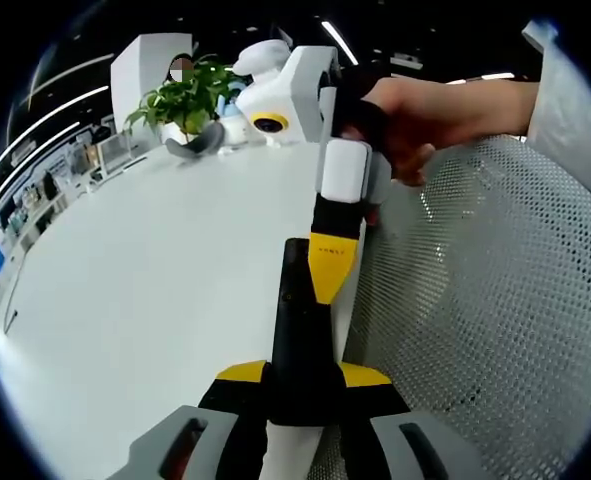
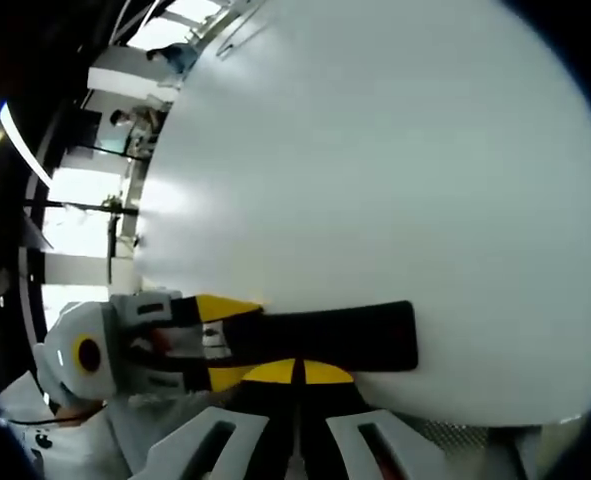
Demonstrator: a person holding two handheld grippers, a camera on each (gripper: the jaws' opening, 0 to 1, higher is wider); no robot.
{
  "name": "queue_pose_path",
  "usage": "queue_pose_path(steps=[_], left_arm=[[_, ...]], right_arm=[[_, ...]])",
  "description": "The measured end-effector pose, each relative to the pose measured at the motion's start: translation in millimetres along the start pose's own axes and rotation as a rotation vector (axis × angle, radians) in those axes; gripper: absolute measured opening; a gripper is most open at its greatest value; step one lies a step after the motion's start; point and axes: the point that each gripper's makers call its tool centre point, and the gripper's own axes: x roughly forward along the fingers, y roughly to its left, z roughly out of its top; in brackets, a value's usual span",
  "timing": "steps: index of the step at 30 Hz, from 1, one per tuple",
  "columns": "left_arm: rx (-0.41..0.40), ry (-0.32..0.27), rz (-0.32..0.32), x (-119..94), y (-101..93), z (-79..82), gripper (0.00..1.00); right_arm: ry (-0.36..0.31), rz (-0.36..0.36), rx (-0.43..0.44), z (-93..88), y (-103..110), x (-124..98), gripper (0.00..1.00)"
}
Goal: Press the specified remote control buttons in sequence, fully releasing each button before pressing the next.
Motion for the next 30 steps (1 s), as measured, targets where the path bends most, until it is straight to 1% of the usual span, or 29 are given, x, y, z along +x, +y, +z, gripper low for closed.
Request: queue_pose_path(steps=[6,9,11,12,13,15,17,18,21,23,28,30], left_arm=[[0.001,-0.002,-0.002,0.2,-0.1,0.0,0.25],[0.001,-0.003,-0.003,0.0,-0.4,0.3,0.25],[0.0,-0.003,-0.003,0.0,-0.3,0.2,0.25],[0.0,-0.003,-0.003,0.0,-0.2,0.2,0.25],[0.0,-0.003,-0.002,0.0,-0.2,0.0,0.25],[0.0,-0.003,-0.002,-0.1,-0.2,-0.1,0.25],[0.0,-0.003,-0.002,-0.1,-0.2,-0.1,0.25],[0.001,-0.002,-0.002,-0.1,-0.1,-0.1,0.25],[0.003,-0.001,-0.001,0.0,0.0,-0.1,0.25],[0.004,0.0,0.0,0.2,0.0,-0.2,0.25],[0.007,0.008,0.005,0.7,0.0,-0.3,0.25],[0.005,0.012,0.006,0.5,-0.2,-0.1,0.25]], right_arm=[[0.01,-0.034,-0.026,-0.2,0.0,0.8,0.0],[0.015,-0.038,-0.024,-0.4,-0.7,0.7,0.0],[0.016,-0.014,-0.014,-0.1,-1.9,0.3,0.0],[0.006,0.018,0.012,0.2,-1.0,0.1,0.0],[0.0,0.036,0.024,0.3,-1.0,-0.1,0.0],[0.005,0.038,0.034,-0.3,-1.7,-0.8,0.0],[0.018,0.031,0.007,0.2,1.7,0.4,0.0],[0.019,0.031,0.007,0.3,1.7,0.3,0.0],[0.021,0.043,0.038,0.4,0.8,-0.7,0.0],[0.02,0.043,0.039,0.5,1.2,-0.7,0.0],[0.016,0.026,0.003,1.4,2.6,-0.4,0.0],[0.003,0.039,-0.001,3.7,4.4,0.1,0.0]])
